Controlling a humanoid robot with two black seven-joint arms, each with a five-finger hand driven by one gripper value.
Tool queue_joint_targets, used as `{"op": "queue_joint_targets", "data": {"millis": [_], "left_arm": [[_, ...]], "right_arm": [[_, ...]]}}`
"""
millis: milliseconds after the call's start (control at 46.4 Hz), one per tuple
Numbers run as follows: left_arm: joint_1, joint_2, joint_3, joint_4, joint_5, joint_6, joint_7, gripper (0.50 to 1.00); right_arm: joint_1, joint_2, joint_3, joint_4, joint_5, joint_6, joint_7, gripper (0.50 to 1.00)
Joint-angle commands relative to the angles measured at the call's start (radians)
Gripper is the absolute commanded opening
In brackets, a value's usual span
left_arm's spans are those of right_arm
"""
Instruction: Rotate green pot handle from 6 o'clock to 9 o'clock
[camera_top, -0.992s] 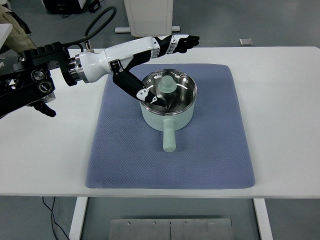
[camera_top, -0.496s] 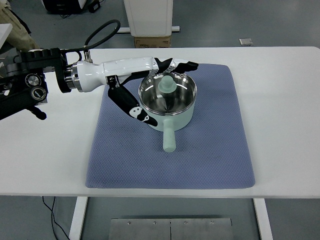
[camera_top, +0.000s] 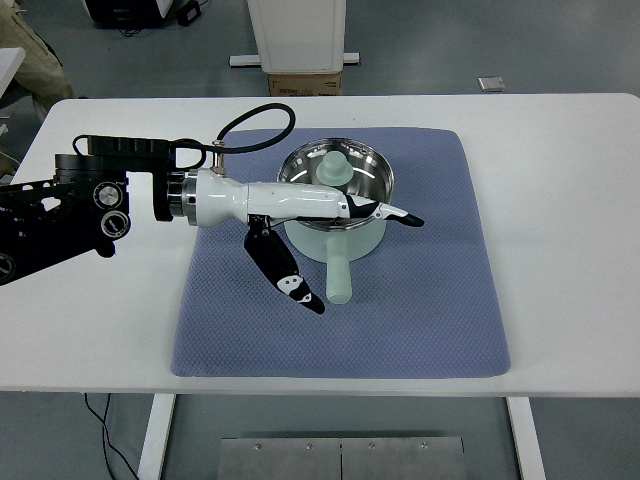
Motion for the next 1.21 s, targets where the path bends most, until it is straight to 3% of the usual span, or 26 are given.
{"op": "queue_joint_targets", "data": {"millis": [0, 755, 1186], "left_arm": [[0.000, -0.008, 0.010, -0.001, 0.022, 0.000, 0.000, 1.000], [-0.023, -0.096, 0.060, 0.010, 0.233, 0.000, 0.000, 1.000], [-0.050, -0.125, 0.103, 0.070, 0.347, 0.000, 0.000, 1.000]], "right_arm": [[0.000, 0.000, 0.000, 0.000, 0.000, 0.000, 0.000, 1.000], [0.000, 0.000, 0.000, 0.000, 0.000, 0.000, 0.000, 1.000], [0.000, 0.000, 0.000, 0.000, 0.000, 0.000, 0.000, 1.000]]}}
